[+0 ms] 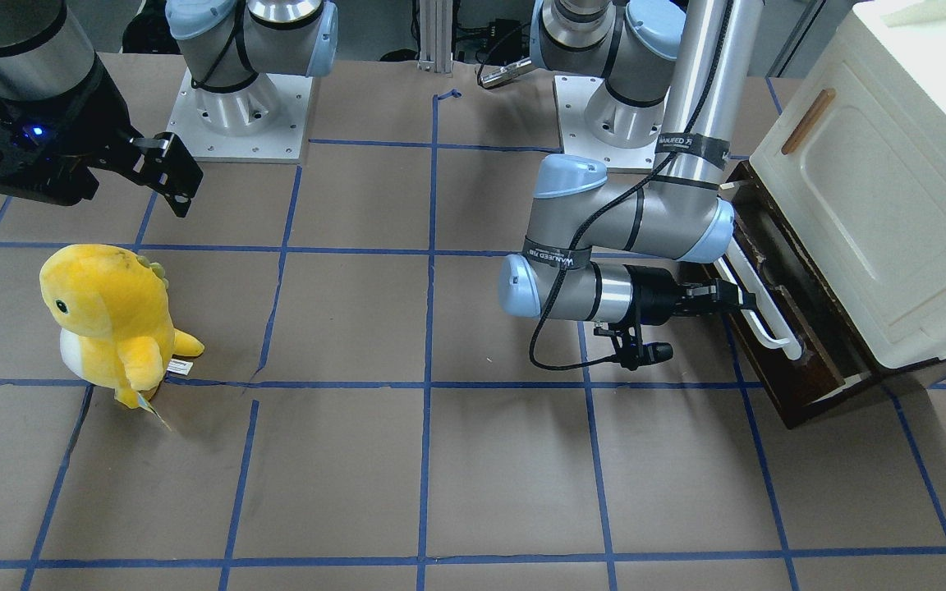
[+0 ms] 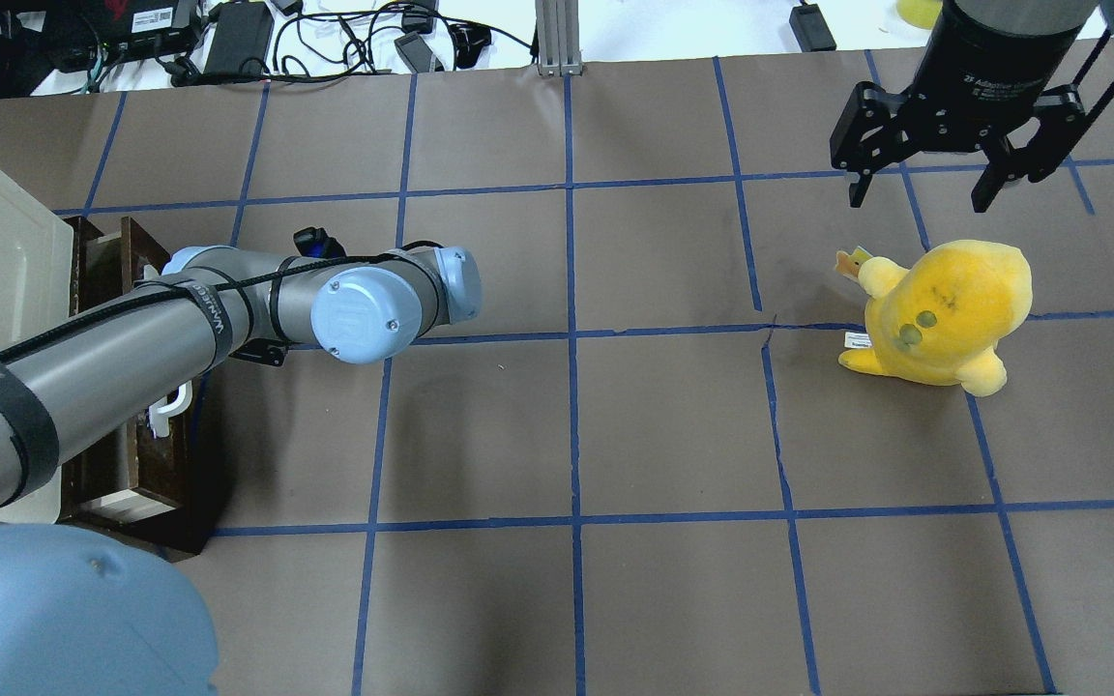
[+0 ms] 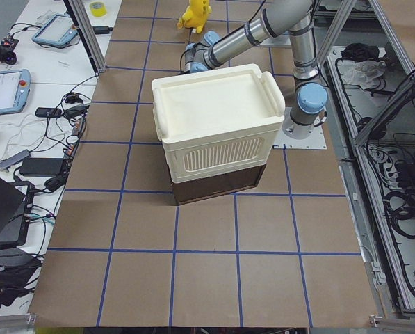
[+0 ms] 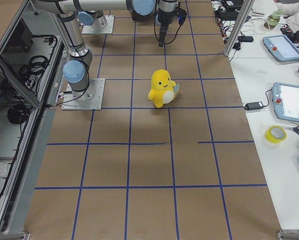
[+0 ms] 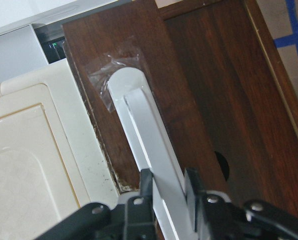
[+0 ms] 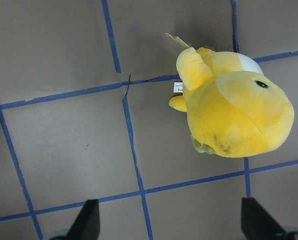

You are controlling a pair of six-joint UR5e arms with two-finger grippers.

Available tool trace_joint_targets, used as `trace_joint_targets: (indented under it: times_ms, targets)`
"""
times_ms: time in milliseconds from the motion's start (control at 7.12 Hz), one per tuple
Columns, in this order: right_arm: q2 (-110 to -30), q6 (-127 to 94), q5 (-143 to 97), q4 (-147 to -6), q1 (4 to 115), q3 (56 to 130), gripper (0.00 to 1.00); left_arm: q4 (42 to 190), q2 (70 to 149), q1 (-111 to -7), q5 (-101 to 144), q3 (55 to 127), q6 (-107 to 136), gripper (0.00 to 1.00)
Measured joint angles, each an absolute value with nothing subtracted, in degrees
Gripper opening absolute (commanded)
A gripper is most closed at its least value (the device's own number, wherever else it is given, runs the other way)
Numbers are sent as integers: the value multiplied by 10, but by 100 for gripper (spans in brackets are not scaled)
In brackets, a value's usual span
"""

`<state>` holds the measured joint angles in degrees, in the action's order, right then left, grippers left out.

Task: Pull drawer sideways
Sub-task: 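Keep pulling the drawer farther out with the left gripper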

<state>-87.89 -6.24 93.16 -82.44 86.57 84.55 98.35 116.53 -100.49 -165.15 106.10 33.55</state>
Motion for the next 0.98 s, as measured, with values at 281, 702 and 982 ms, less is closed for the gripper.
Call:
trace_joint_targets:
  times_ms: [281, 702, 982]
  targets:
    - [-879, -62, 932, -824, 866, 846, 100, 984, 1167, -1007, -1651, 1061, 336, 17]
    - [-879, -62, 932, -824, 866, 846, 100, 984, 1168, -1018, -1650, 1062, 336, 17]
    - [-879, -62, 932, -824, 866, 846, 100, 984, 1168, -1020, -1650, 1062, 336, 17]
